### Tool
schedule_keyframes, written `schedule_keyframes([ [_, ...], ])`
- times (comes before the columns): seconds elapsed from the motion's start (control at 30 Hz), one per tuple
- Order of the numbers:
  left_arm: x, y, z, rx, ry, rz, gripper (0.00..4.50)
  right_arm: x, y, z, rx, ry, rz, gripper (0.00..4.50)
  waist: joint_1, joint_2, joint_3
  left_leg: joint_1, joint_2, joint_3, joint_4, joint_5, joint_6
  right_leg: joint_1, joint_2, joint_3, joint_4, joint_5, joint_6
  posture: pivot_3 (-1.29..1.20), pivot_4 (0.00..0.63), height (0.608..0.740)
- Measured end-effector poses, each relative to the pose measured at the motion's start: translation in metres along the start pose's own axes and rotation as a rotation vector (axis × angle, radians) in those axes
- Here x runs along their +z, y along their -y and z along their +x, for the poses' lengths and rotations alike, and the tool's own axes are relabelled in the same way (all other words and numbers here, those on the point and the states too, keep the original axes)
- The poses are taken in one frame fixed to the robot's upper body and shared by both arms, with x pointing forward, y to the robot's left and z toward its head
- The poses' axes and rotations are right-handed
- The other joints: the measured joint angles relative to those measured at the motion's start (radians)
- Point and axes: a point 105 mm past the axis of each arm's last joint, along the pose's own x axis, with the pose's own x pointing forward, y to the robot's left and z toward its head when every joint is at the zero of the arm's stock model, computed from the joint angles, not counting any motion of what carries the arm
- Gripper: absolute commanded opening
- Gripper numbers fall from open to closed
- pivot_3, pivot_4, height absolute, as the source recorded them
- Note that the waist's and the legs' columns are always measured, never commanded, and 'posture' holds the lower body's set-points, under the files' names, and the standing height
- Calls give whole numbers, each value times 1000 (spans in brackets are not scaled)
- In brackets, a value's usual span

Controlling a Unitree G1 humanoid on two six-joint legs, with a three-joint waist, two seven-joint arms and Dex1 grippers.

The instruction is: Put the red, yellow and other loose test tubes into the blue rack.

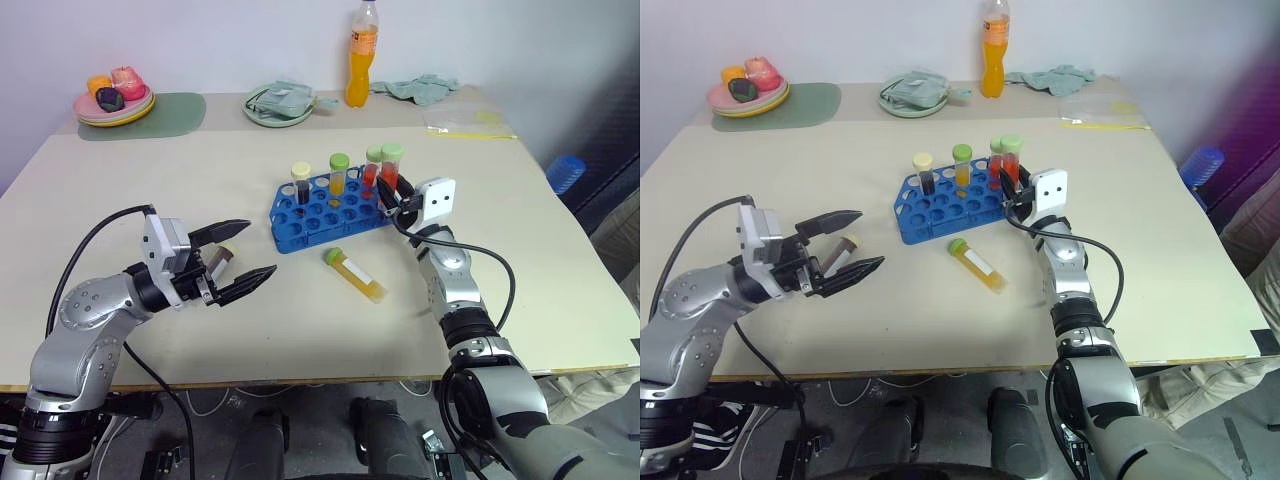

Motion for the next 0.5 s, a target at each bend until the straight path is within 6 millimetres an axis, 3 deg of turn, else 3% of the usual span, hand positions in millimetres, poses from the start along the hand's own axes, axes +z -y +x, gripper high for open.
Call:
schedule_keyframes([
  [0.5,-1,0,-1,7,-4,-4,4500,-12,-6,2,-20,-28,38,810,-1,0,0,0,0,0,0,0,0,0,0,0,0,0,0,0,150,740],
])
